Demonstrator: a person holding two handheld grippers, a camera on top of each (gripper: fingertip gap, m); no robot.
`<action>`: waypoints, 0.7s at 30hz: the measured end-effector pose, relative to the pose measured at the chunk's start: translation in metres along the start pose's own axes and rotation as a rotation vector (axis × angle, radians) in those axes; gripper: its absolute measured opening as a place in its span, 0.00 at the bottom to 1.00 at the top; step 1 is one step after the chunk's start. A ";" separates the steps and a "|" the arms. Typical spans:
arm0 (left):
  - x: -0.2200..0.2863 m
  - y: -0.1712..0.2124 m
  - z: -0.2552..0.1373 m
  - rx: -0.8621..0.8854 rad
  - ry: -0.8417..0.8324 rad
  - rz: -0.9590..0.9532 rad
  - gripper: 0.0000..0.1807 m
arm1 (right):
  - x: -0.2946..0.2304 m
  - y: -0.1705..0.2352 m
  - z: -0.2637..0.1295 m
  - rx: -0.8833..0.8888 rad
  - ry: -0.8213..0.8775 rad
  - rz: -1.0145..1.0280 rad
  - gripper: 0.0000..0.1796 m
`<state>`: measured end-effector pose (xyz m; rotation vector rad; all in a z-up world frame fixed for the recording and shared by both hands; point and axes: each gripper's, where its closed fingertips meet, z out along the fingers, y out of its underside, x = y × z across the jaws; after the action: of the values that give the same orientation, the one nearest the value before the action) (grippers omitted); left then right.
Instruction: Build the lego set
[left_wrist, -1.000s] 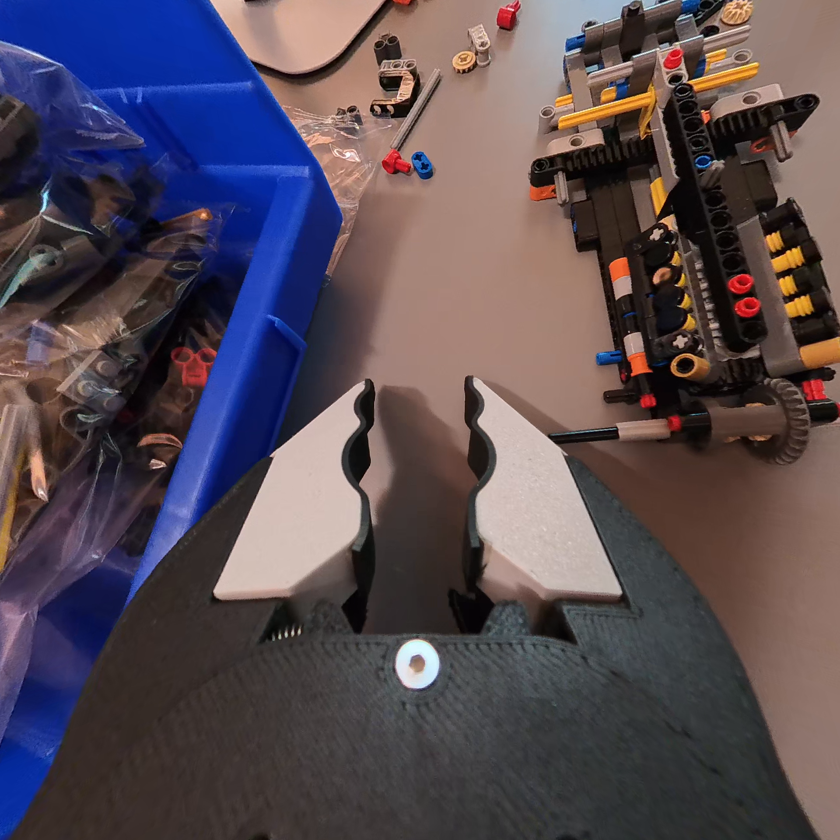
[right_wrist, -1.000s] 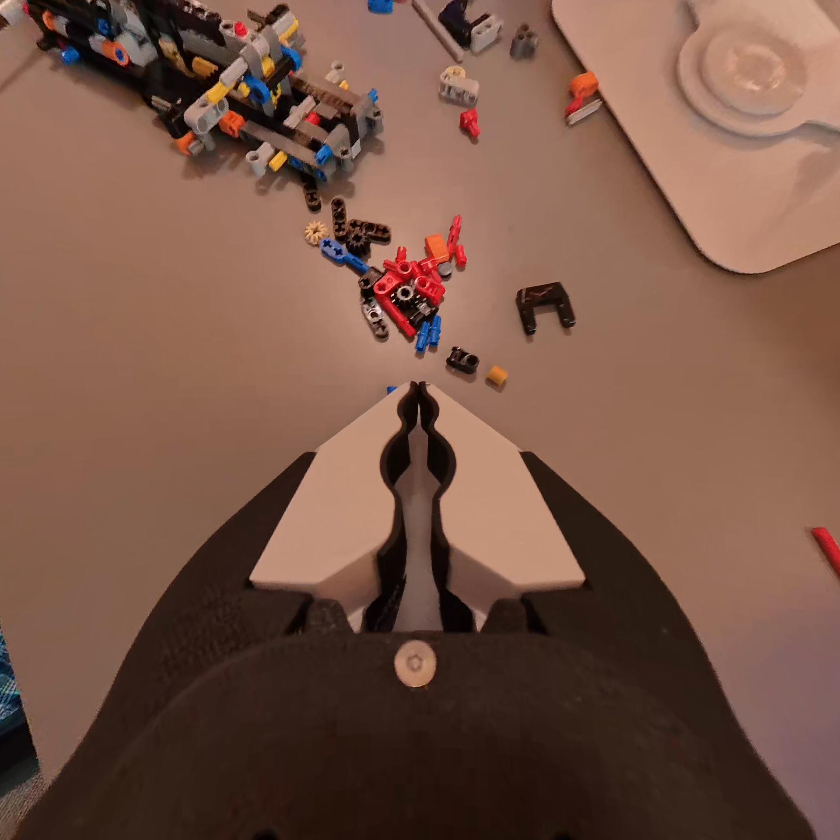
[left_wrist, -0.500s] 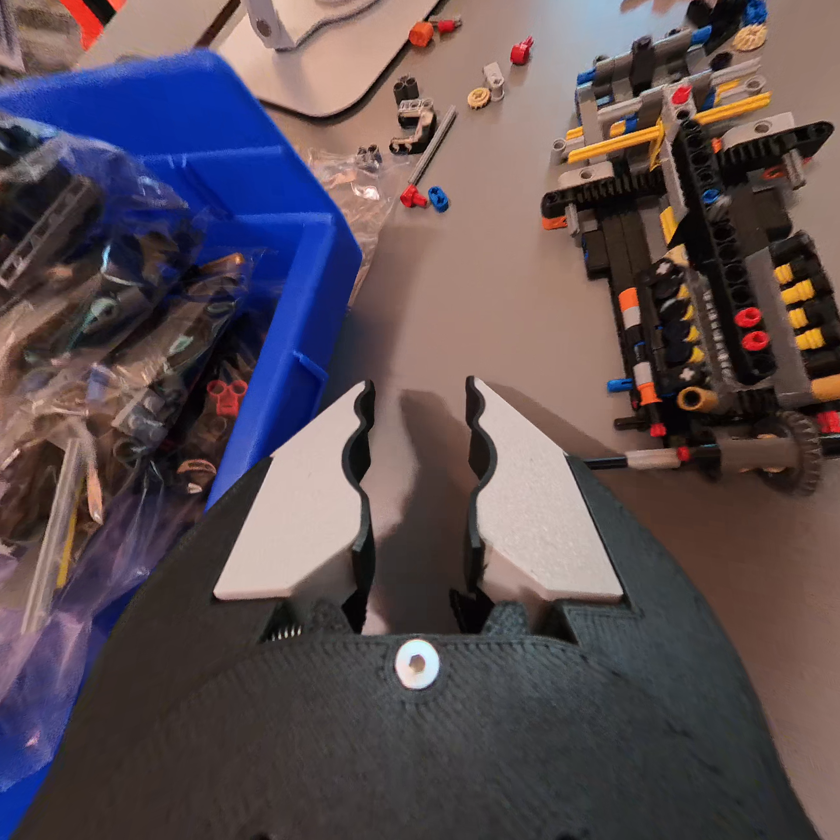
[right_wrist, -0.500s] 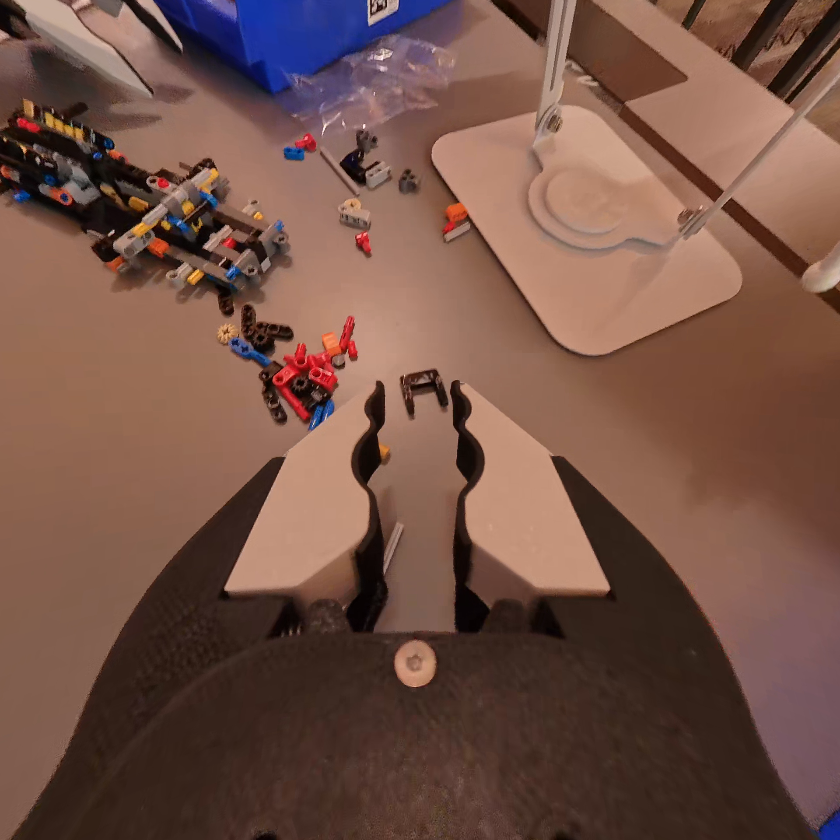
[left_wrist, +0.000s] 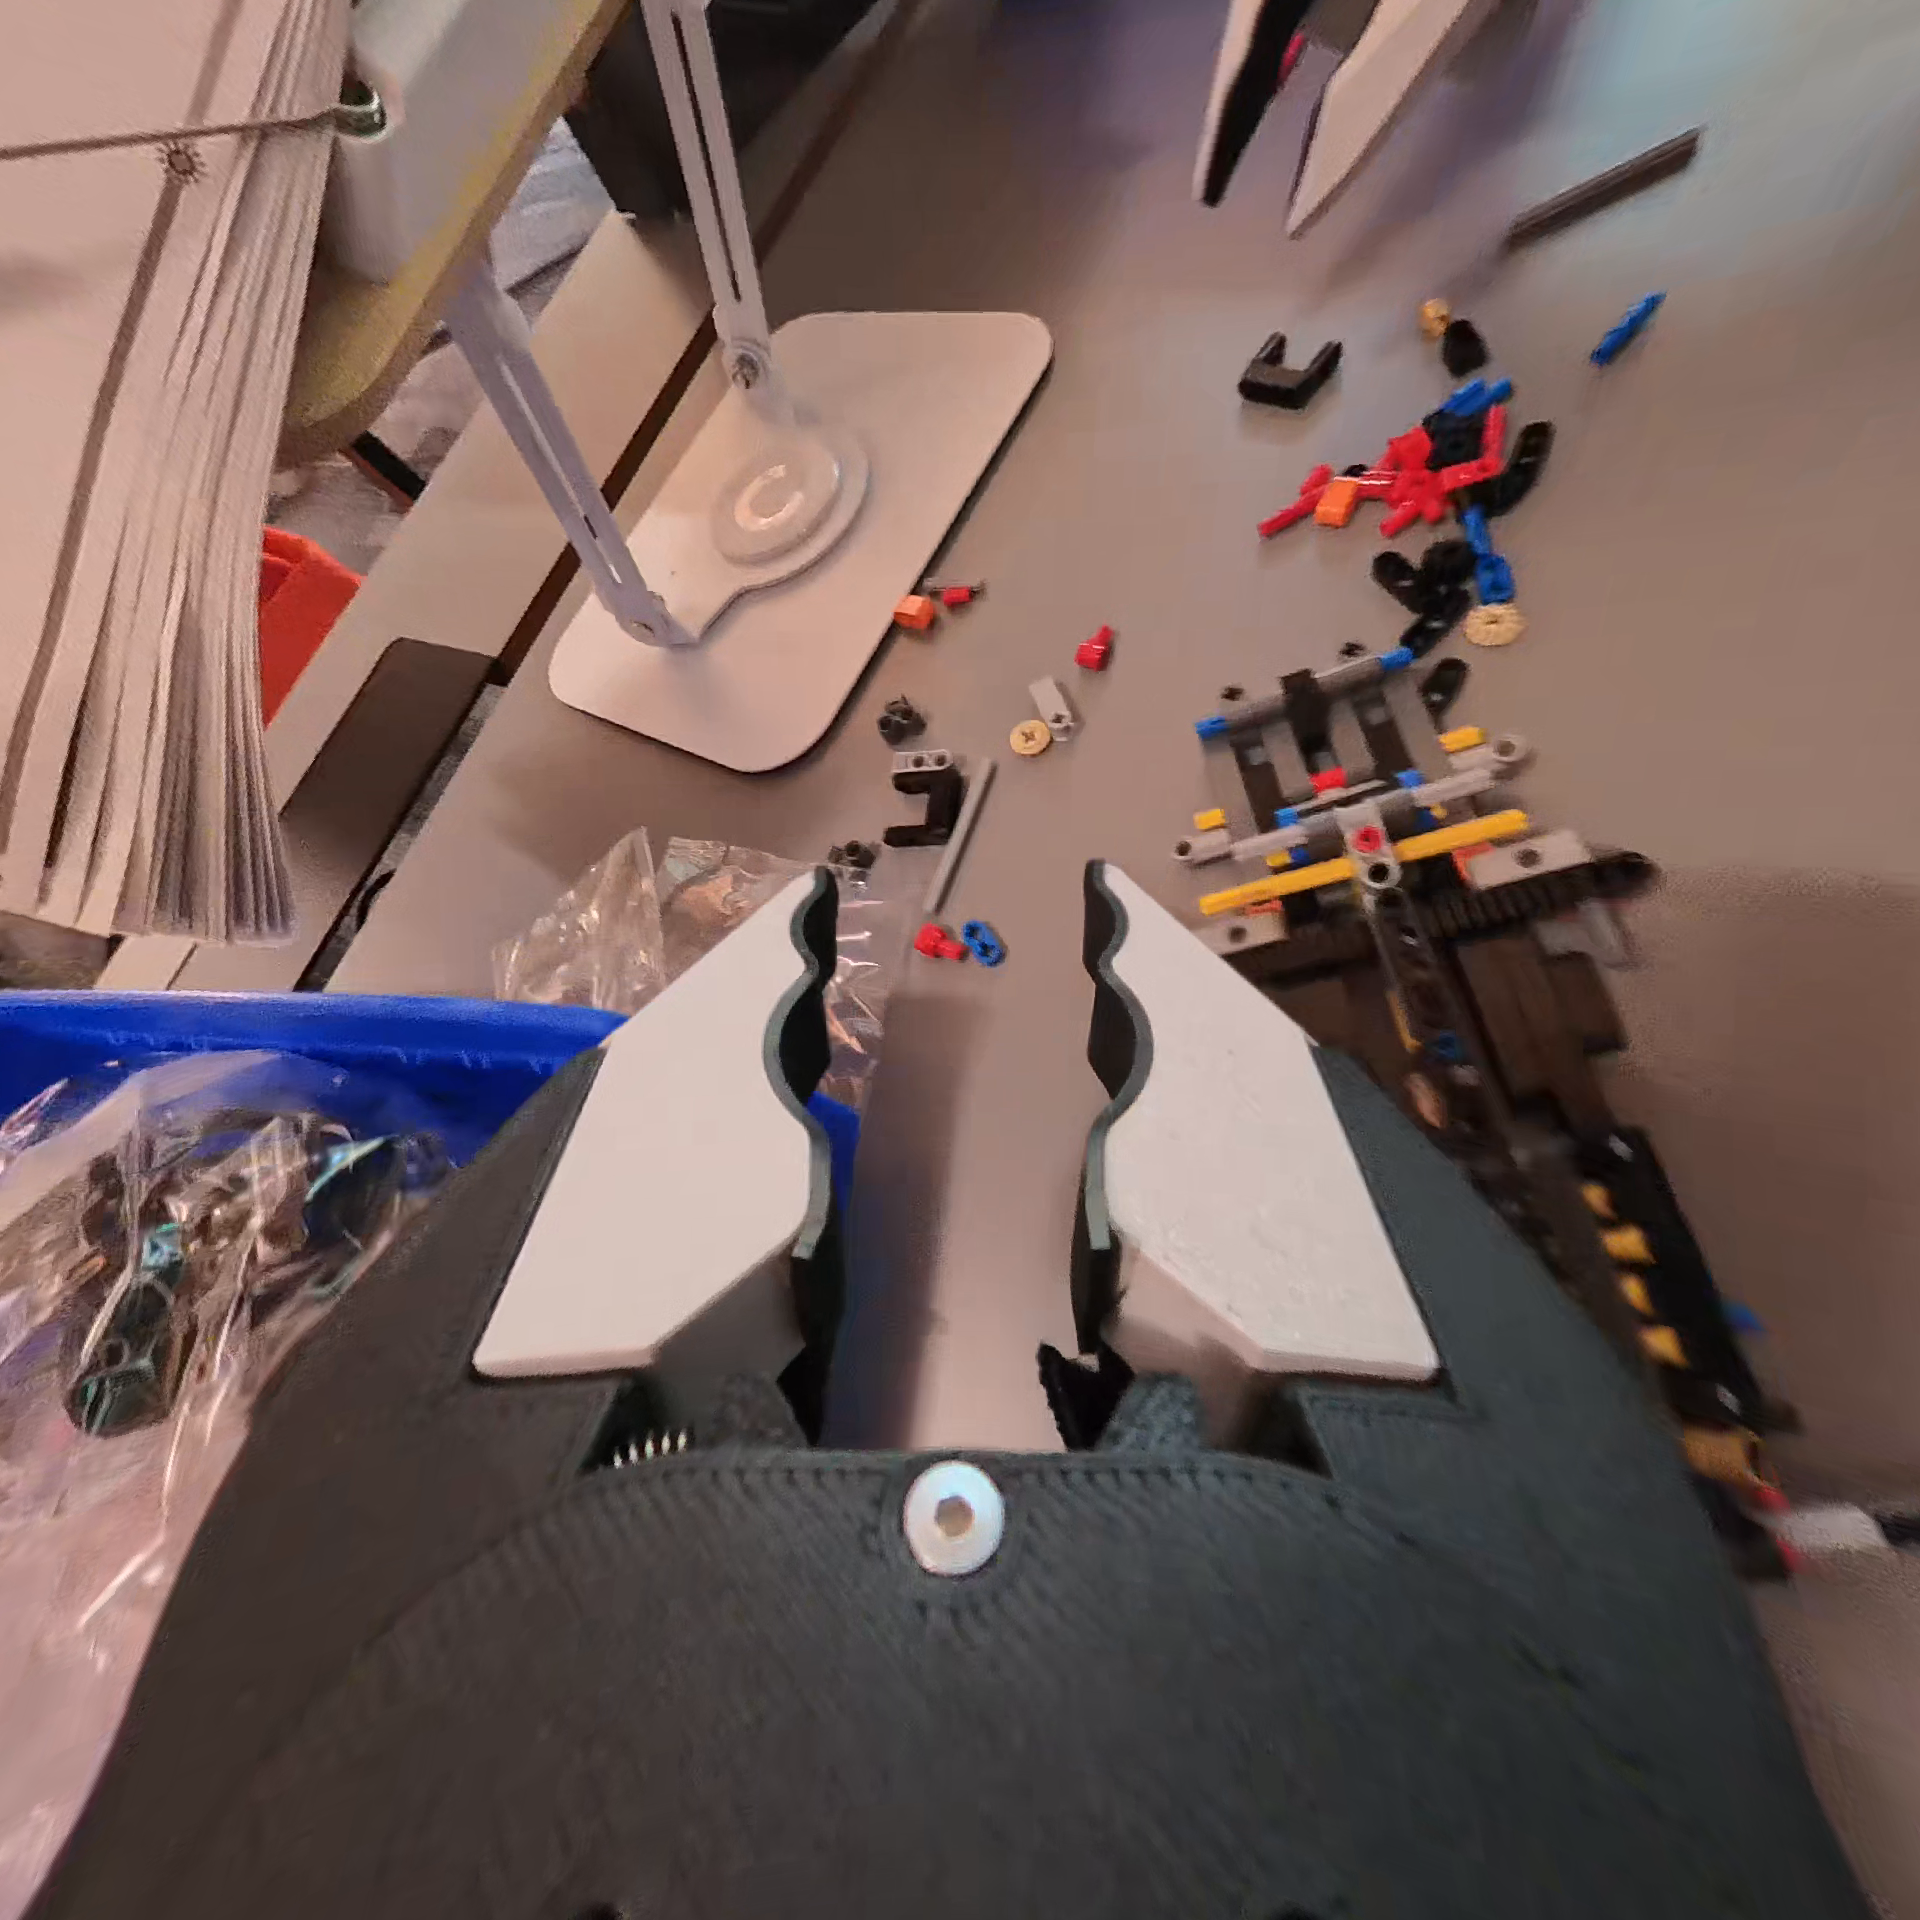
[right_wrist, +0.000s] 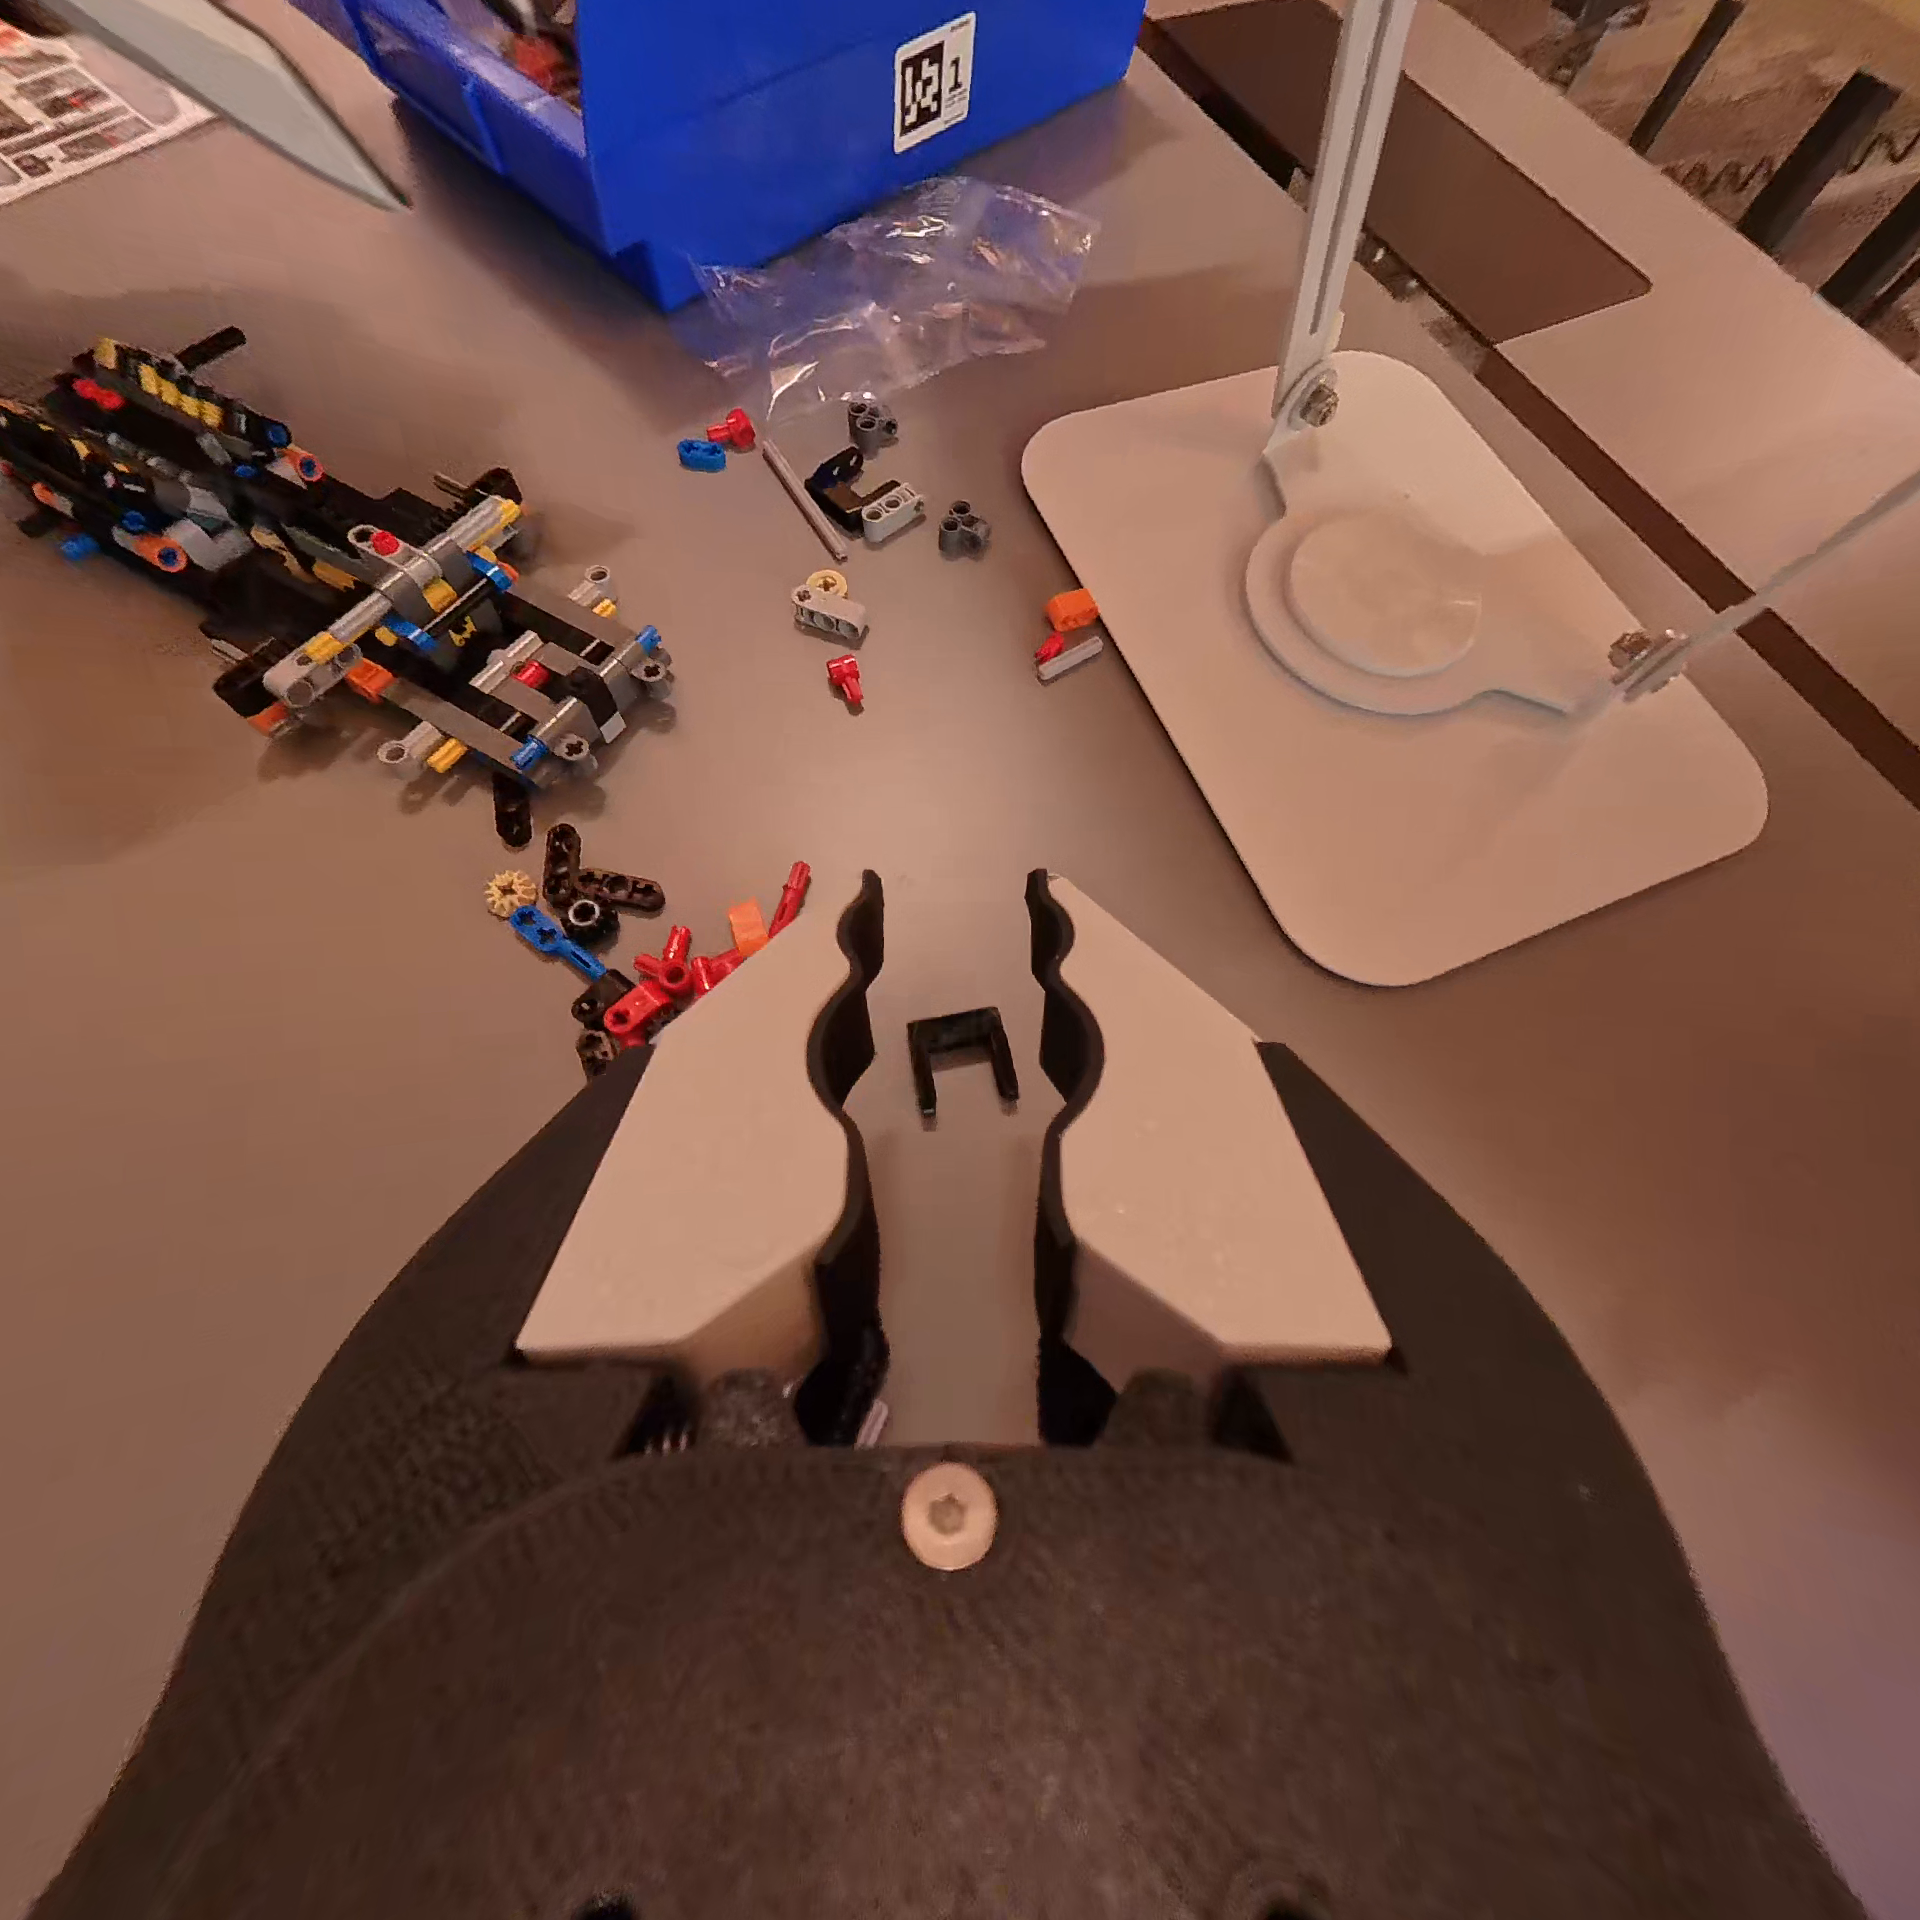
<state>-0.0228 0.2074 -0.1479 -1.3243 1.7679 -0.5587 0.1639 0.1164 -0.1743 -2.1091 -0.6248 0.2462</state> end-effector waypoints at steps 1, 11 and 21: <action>-0.004 0.001 0.006 -0.009 -0.012 -0.004 0.25 | -0.001 -0.002 0.002 -0.011 -0.007 0.000 0.14; -0.023 0.008 0.011 0.026 -0.112 -0.052 0.17 | -0.028 -0.045 0.071 -0.111 -0.079 -0.092 0.09; -0.027 0.015 0.011 -0.007 -0.127 -0.050 0.16 | -0.060 -0.073 0.151 -0.187 -0.228 -0.166 0.11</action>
<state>-0.0195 0.2387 -0.1559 -1.3814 1.6384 -0.4851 0.0281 0.2274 -0.2064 -2.2098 -0.9863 0.3491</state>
